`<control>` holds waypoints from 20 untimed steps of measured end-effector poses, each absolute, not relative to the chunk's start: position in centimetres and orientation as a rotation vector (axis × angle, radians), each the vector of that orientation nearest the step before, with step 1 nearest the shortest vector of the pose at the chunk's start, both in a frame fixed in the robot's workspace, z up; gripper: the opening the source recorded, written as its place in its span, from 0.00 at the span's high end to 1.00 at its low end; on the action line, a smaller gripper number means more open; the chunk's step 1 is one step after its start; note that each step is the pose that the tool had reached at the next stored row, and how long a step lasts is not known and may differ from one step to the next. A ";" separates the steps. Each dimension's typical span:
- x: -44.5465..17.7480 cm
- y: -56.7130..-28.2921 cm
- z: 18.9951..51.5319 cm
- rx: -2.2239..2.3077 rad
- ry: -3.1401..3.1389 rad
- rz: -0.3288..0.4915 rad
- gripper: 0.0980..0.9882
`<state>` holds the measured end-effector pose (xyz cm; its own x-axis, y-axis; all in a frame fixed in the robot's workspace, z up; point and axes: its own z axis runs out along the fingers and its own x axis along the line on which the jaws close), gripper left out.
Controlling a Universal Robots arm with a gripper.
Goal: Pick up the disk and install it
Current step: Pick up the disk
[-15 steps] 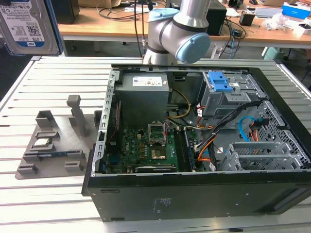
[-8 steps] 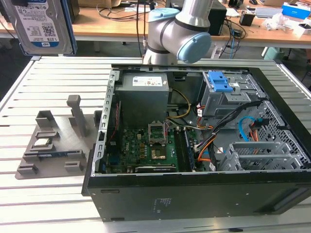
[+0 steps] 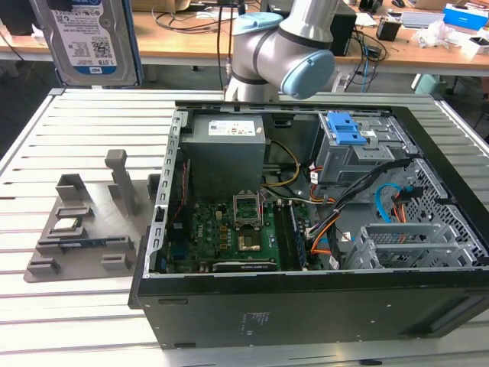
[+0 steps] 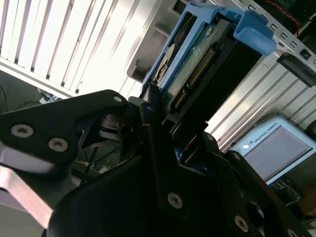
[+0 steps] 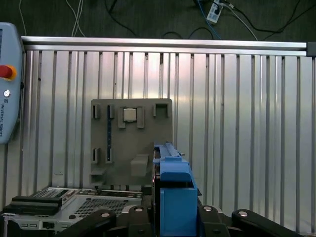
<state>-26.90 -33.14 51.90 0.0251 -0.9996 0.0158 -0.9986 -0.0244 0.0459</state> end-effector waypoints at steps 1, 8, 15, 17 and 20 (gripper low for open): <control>-26.6 -33.1 51.9 2.217 -2.163 -0.032 0.70; -23.8 -33.1 51.9 2.217 -2.163 -0.032 0.70; -21.1 -33.1 51.9 2.217 -2.163 -0.032 0.70; -20.0 -33.1 51.9 2.217 -2.163 -0.032 0.70; -18.7 -33.1 51.9 2.217 -2.163 -0.032 0.70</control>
<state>-18.74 -33.14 51.91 0.0251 -0.9996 0.0158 -0.9986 -0.0244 0.0461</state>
